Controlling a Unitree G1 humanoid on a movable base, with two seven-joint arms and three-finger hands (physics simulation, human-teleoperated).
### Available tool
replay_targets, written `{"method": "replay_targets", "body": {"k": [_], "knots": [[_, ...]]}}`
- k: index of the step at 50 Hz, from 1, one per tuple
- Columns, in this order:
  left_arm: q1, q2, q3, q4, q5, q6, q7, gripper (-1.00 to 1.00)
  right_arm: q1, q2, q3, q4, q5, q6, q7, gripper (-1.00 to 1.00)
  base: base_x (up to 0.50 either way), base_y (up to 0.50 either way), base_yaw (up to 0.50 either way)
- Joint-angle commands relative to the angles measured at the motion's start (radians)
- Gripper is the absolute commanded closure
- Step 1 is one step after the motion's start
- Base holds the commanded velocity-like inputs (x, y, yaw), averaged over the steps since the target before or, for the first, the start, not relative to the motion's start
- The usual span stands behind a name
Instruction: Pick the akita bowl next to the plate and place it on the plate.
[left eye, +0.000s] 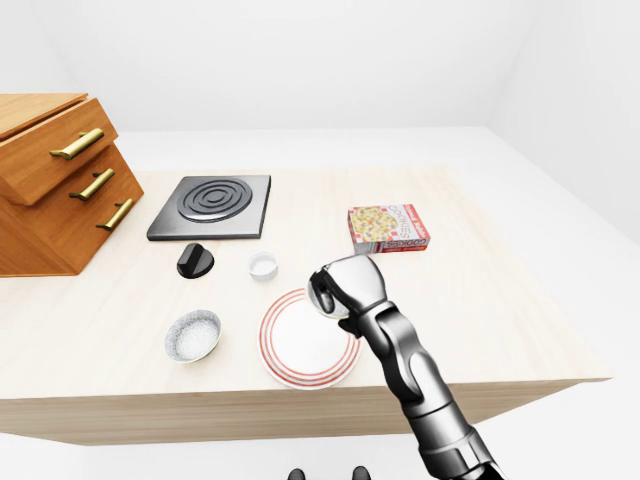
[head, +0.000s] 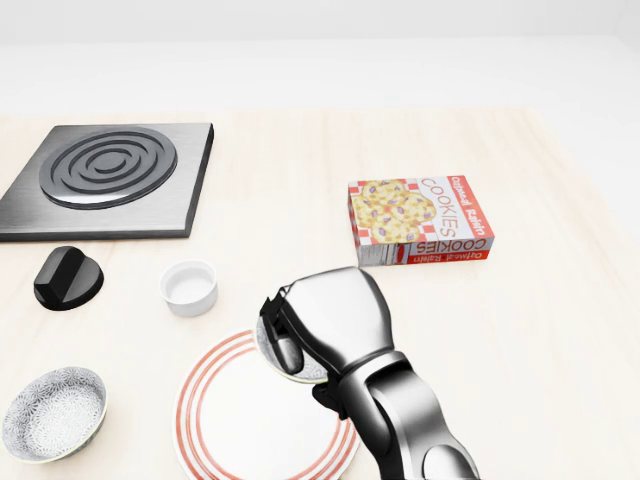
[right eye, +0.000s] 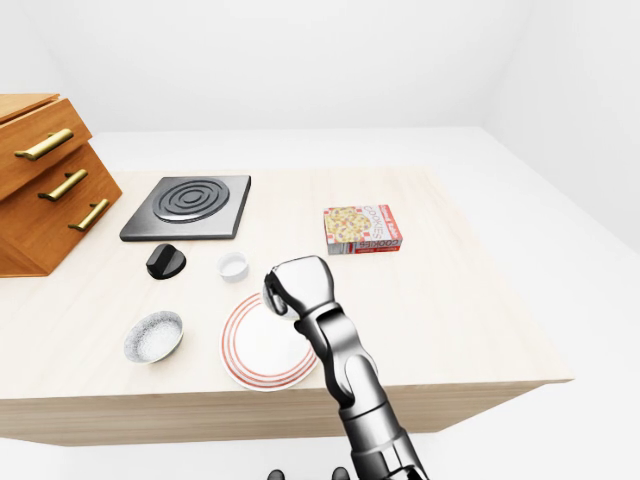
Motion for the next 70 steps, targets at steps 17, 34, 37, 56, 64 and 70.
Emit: {"method": "replay_targets", "body": {"k": [17, 34, 37, 56, 64, 70], "knots": [[-0.005, -0.005, -0.005, 0.0, 0.007, 0.0, 0.002, -1.0, 0.023, 0.044, 0.073, 0.066, -0.146, 0.0, -0.089, 1.0, 0.0, 0.0, 0.0], [-0.009, 0.001, -0.016, 0.024, 0.0, 0.0, 0.0, -1.0, 0.059, 0.06, 0.106, 0.063, -0.164, 0.0, -0.109, 1.0, 0.0, 0.0, 0.0], [-0.009, -0.001, -0.019, 0.025, 0.001, 0.0, 0.001, -1.0, 0.053, 0.064, 0.109, 0.078, -0.161, 0.0, -0.116, 1.0, 0.0, 0.0, 0.0], [-0.009, -0.002, -0.019, 0.024, 0.002, 0.0, 0.001, -1.0, 0.061, 0.081, 0.137, 0.104, -0.172, 0.0, -0.156, 1.0, 0.0, 0.0, 0.0], [-0.005, -0.004, -0.015, 0.012, 0.002, 0.0, 0.003, -1.0, 0.074, 0.09, 0.156, 0.106, -0.178, 0.0, -0.165, 1.0, 0.0, 0.0, 0.0], [-0.004, -0.005, -0.012, 0.009, 0.004, 0.0, 0.002, -1.0, 0.083, 0.09, 0.165, 0.113, -0.183, 0.0, -0.173, 1.0, 0.0, 0.0, 0.0]]}}
